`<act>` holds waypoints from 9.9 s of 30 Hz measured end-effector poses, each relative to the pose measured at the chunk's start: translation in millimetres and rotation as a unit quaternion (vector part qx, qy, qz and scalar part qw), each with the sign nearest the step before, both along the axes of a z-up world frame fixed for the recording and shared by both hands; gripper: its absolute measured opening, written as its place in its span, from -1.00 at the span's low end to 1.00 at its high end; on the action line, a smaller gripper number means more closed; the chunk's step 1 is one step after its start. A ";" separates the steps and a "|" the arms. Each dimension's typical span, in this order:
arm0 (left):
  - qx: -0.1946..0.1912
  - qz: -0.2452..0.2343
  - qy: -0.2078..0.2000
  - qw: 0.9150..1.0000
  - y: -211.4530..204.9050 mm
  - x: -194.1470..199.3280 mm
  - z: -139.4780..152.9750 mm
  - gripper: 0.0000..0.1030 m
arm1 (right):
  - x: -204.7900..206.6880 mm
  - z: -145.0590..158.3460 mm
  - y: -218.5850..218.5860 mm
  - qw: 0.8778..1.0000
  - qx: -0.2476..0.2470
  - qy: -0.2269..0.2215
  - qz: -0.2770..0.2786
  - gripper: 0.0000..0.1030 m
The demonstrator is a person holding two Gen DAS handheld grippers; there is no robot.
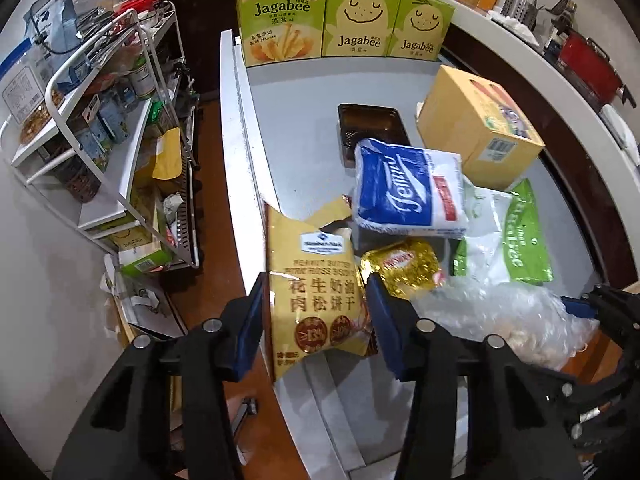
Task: Collect trash
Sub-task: 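Grasp the plastic food-scrap bag with the right tool while the left tool grasps the yellow biscuit bag, then lift the plastic bag and biscuit bag with both tools toward the bin, then open the right tool over the bin while the left tool releases the biscuit bag, then move both tools back up over the counter, then grasp the yellow rabbit box with the right tool while the left tool grasps the blue tissue pack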
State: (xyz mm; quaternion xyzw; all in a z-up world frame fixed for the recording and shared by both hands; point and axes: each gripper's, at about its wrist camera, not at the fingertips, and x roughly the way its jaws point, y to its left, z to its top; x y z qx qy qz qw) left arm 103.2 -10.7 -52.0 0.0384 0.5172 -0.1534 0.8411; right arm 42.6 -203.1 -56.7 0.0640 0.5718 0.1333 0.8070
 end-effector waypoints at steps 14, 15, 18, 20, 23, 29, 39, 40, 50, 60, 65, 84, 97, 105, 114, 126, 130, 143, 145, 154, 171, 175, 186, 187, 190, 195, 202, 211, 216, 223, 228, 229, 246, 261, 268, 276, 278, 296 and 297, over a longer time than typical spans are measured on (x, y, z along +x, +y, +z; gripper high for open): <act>-0.041 0.015 0.019 0.999 1.7 -21.1 4.8 0.21 | -8.0 10.3 -25.8 0.999 0.028 0.006 -0.021 0.34; -0.048 0.019 0.020 0.998 2.5 -20.8 4.4 0.33 | -7.5 10.1 -25.6 0.999 0.028 0.006 -0.021 0.34; -0.057 0.026 0.027 0.998 0.7 -15.5 -0.3 0.38 | -6.4 10.6 -24.9 0.999 0.032 0.006 -0.020 0.34; -0.043 0.016 0.020 0.999 -5.6 -13.2 -1.1 0.40 | -5.1 11.5 -23.8 0.999 0.030 0.005 -0.019 0.34; -0.033 -0.009 0.018 0.999 -17.4 -12.8 -1.5 0.38 | -6.5 11.5 -25.7 0.999 0.032 0.004 -0.018 0.34; -0.057 -0.071 0.037 0.995 -37.1 -27.5 -8.1 0.04 | -8.6 15.0 -34.7 0.999 0.025 -0.003 -0.022 0.35; -0.048 -0.008 0.034 0.998 -21.3 -34.8 -3.8 0.78 | -11.0 5.1 -44.6 1.000 -0.022 -0.002 -0.017 0.35; -0.042 -0.009 0.036 0.998 -22.0 -33.2 -5.4 0.78 | -10.2 4.1 -44.3 1.000 -0.023 -0.001 -0.017 0.35; 0.012 -0.005 0.035 0.999 -50.6 -40.3 -14.4 0.78 | -8.5 4.8 -41.9 1.000 -0.023 -0.003 -0.013 0.35; 0.015 0.018 0.047 0.999 -51.0 -43.2 -18.6 0.78 | -10.6 7.5 -46.4 1.000 -0.019 -0.008 -0.016 0.35; -0.013 0.028 0.038 0.999 -45.6 -38.8 -19.0 0.66 | -12.2 7.1 -47.2 1.000 -0.017 -0.008 -0.018 0.35; -0.056 0.019 -0.005 0.998 -29.6 -56.3 23.9 0.21 | -19.0 22.2 -60.0 0.999 0.015 -0.022 -0.028 0.35; -0.094 0.008 -0.025 0.995 -22.8 -83.5 53.1 0.21 | -37.2 58.1 -66.0 0.998 0.033 -0.054 -0.002 0.35; -0.087 -0.024 -0.015 0.996 -31.9 -114.7 52.6 0.22 | -67.0 58.9 -79.1 0.998 0.050 -0.035 0.010 0.35; -0.067 -0.065 0.019 0.995 -46.4 -151.3 34.1 0.22 | -102.9 41.4 -90.3 0.999 0.048 0.011 0.019 0.35; -0.033 -0.129 0.087 0.987 -63.5 -193.3 -9.7 0.21 | -146.0 11.0 -81.8 0.995 0.019 0.072 0.061 0.35; -0.014 -0.146 0.112 0.983 -67.0 -203.2 -31.5 0.21 | -154.2 -6.6 -74.2 0.992 -0.006 0.092 0.082 0.35; 0.034 -0.156 0.176 0.971 -67.9 -207.3 -92.8 0.22 | -147.3 -72.1 -52.4 0.984 -0.055 0.140 0.098 0.35; 0.043 -0.158 0.184 0.969 -68.9 -205.8 -101.7 0.21 | -143.5 -81.7 -48.6 0.982 -0.061 0.151 0.096 0.35; 0.061 -0.155 0.205 0.964 -70.8 -192.6 -128.3 0.21 | -134.3 -118.8 -36.1 0.974 -0.069 0.192 0.098 0.35; 0.061 -0.158 0.198 0.965 -81.8 -175.7 -131.2 0.47 | -132.0 -141.5 -26.5 0.969 -0.078 0.214 0.099 0.41; 0.058 -0.159 0.190 0.967 -81.3 -174.4 -125.6 0.76 | -130.4 -137.5 -29.3 0.971 -0.079 0.208 0.092 0.58; 0.061 -0.143 0.196 0.968 -76.0 -173.2 -123.5 0.77 | -126.1 -124.4 -46.4 0.975 -0.060 0.204 0.060 0.62; 0.062 -0.141 0.199 0.968 -75.4 -173.0 -124.6 0.77 | -125.9 -124.0 -46.9 0.976 -0.060 0.203 0.060 0.62; 0.059 -0.136 0.201 0.968 -73.3 -172.5 -125.4 0.77 | -126.4 -123.7 -46.3 0.975 -0.063 0.203 0.061 0.62; 0.056 -0.126 0.201 0.970 -71.4 -171.3 -121.1 0.77 | -126.5 -118.3 -42.9 0.976 -0.067 0.195 0.067 0.62; 0.055 -0.107 0.165 0.979 -67.6 -175.5 -91.7 0.77 | -126.1 -76.0 -47.2 0.985 -0.074 0.141 0.071 0.63; 0.058 -0.085 0.102 0.989 -64.3 -176.5 -40.0 0.77 | -118.5 -13.1 -60.9 0.995 -0.055 0.073 0.048 0.74; 0.054 -0.063 0.051 0.995 -62.8 -168.5 -4.6 0.77 | -107.0 17.0 -67.2 0.998 -0.043 0.032 0.021 0.82; 0.032 -0.006 0.008 0.999 -52.6 -133.9 23.2 0.77 | -59.2 47.0 -67.4 0.999 -0.038 -0.028 -0.018 0.86; 0.004 0.036 -0.003 0.999 -38.4 -103.0 35.5 0.77 | -10.3 59.9 -58.3 0.997 -0.041 -0.062 -0.033 0.88; -0.002 0.044 -0.004 0.999 -35.5 -95.5 37.4 0.77 | -0.4 60.8 -55.3 0.996 -0.045 -0.066 -0.034 0.88; 0.014 -0.018 -0.025 0.999 -42.4 -4.3 28.9 0.77 | 145.2 28.7 -6.7 0.994 -0.087 -0.030 -0.054 0.90; -0.036 -0.071 0.030 0.996 -61.3 49.2 -3.7 0.77 | 167.8 11.1 -28.6 0.997 -0.030 0.018 -0.062 0.87; -0.041 -0.073 0.020 0.996 -62.5 49.2 -0.6 0.77 | 168.4 8.8 -36.6 0.997 -0.005 0.030 -0.066 0.87; -0.021 -0.066 0.009 0.998 -65.3 49.9 1.5 0.77 | 160.6 12.3 -24.3 0.999 -0.018 0.013 -0.039 0.82; -0.028 -0.070 0.016 0.997 -64.6 50.2 0.0 0.75 | 159.3 12.6 -23.9 0.999 -0.017 0.012 -0.037 0.65; -0.039 -0.071 0.012 0.997 -59.7 34.5 5.6 0.06 | 140.1 28.0 -37.4 0.999 -0.012 -0.015 -0.043 0.57; -0.039 -0.071 0.011 0.997 -59.4 33.5 6.1 0.06 | 139.4 29.0 -37.8 0.999 -0.012 -0.015 -0.042 0.57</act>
